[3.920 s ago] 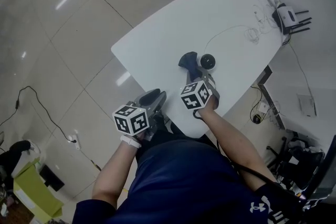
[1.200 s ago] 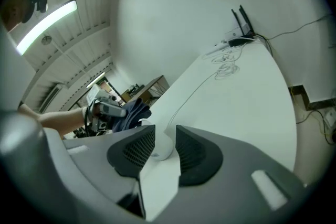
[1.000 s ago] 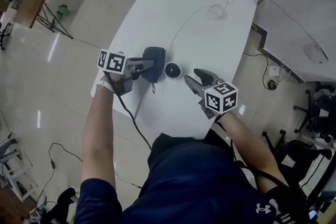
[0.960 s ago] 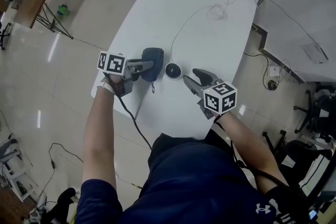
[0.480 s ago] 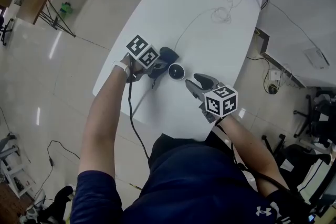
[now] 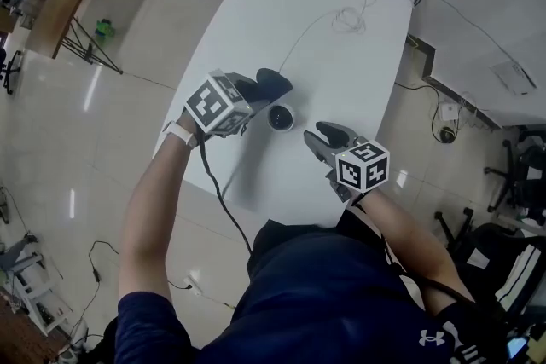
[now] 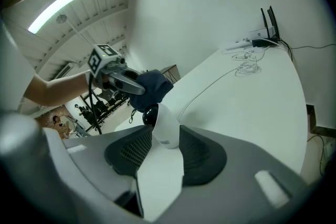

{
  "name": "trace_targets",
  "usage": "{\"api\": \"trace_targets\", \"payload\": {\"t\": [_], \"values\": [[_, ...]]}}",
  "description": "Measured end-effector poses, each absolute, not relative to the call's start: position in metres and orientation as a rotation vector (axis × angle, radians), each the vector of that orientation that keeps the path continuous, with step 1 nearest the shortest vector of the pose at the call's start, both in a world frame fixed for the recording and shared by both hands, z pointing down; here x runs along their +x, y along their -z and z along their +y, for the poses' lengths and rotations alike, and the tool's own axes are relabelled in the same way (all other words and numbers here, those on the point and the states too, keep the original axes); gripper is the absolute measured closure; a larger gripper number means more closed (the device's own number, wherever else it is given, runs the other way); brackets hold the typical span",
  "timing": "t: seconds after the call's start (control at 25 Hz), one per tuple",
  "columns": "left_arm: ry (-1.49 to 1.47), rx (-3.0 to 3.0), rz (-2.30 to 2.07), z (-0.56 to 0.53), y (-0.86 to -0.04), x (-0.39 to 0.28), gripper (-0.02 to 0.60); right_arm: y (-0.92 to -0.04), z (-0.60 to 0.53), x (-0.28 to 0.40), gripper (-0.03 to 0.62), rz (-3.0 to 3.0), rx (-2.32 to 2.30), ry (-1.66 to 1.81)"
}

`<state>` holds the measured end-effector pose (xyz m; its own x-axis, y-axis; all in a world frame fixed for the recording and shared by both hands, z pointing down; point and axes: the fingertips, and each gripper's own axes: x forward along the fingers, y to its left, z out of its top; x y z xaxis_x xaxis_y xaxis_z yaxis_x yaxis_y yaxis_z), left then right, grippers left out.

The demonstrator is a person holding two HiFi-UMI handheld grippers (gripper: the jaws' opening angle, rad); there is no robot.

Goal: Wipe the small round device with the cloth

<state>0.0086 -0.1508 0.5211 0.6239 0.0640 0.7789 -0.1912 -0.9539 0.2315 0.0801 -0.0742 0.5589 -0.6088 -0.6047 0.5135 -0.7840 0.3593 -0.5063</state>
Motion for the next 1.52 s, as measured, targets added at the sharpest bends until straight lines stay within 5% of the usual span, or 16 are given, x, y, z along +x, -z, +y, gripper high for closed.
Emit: {"api": "trace_targets", "payload": {"t": [0.64, 1.08, 1.2, 1.52], "values": [[-2.157, 3.255, -0.896, -0.059, -0.562, 0.024, 0.505, -0.57, -0.068, 0.082, 0.431, -2.361, 1.193, -1.081], [-2.319, 3.104, -0.663, -0.037, -0.629, 0.022, 0.505, -0.581, -0.052, 0.087, 0.436, -2.31, 1.175, -1.087], [-2.097, 2.896, -0.612, -0.021, -0.634, -0.003, 0.506, -0.58, -0.049, 0.086, 0.436, -2.316, 1.174, -1.087], [-0.661, 2.047, -0.775, -0.086, -0.584, -0.062, 0.505, -0.561, -0.068, 0.08, 0.437, -2.365, 1.206, -1.069]]}}
